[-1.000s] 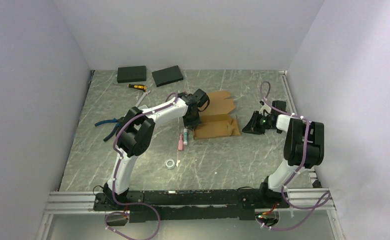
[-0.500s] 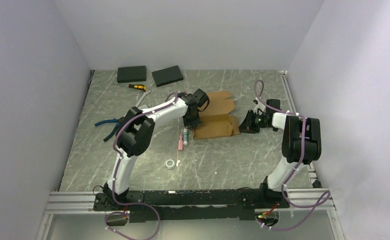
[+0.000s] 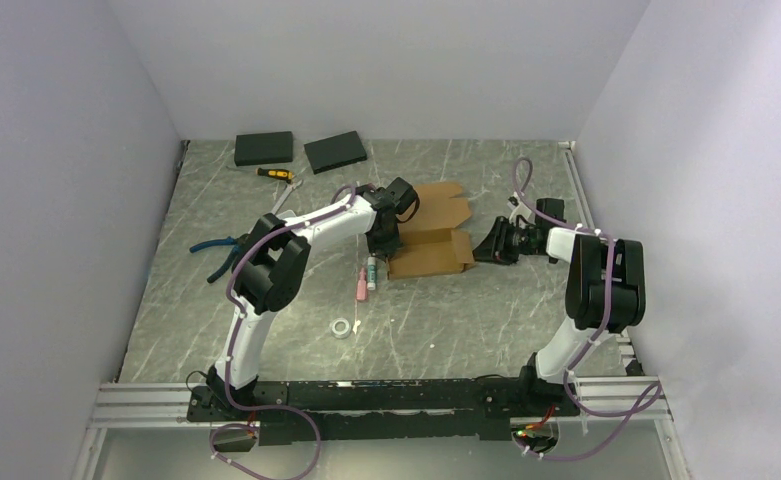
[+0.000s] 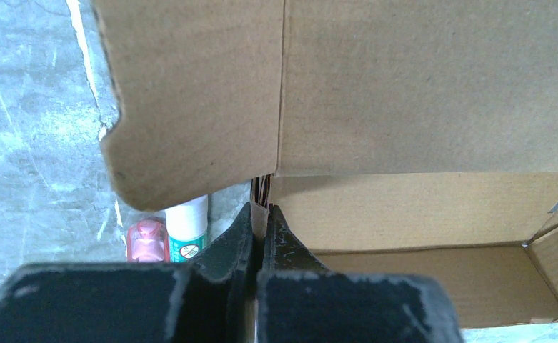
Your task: Fold the paper box
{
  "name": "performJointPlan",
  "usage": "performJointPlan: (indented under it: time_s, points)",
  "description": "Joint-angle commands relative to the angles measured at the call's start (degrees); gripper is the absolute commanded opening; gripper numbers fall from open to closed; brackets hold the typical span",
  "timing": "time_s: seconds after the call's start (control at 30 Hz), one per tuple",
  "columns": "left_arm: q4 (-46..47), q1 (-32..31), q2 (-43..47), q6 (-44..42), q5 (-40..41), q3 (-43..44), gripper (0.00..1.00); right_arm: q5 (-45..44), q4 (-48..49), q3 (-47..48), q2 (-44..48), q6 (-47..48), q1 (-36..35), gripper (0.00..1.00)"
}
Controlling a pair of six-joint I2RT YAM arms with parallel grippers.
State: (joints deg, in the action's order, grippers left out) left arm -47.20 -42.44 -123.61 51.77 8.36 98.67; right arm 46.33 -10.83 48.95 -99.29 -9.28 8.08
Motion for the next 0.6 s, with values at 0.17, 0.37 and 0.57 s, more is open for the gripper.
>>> performJointPlan:
  time_s: [0.17, 0.37, 0.57]
  points:
    - [0.4, -0.1, -0.1, 0.2, -0.3, 0.7, 0.00, 8.5, 4.9, -1.1, 1.5, -2.4, 1.2, 0.35]
    - [0.4, -0.1, 0.0, 0.1, -0.4, 0.6, 0.00, 12.4, 6.4, -1.8, -0.5, -4.2, 1.9, 0.42]
    - [0.6, -0.1, 0.1, 0.1, -0.4, 0.6, 0.00, 15.8, 8.1, -2.2, -2.2, -5.7, 2.0, 0.45]
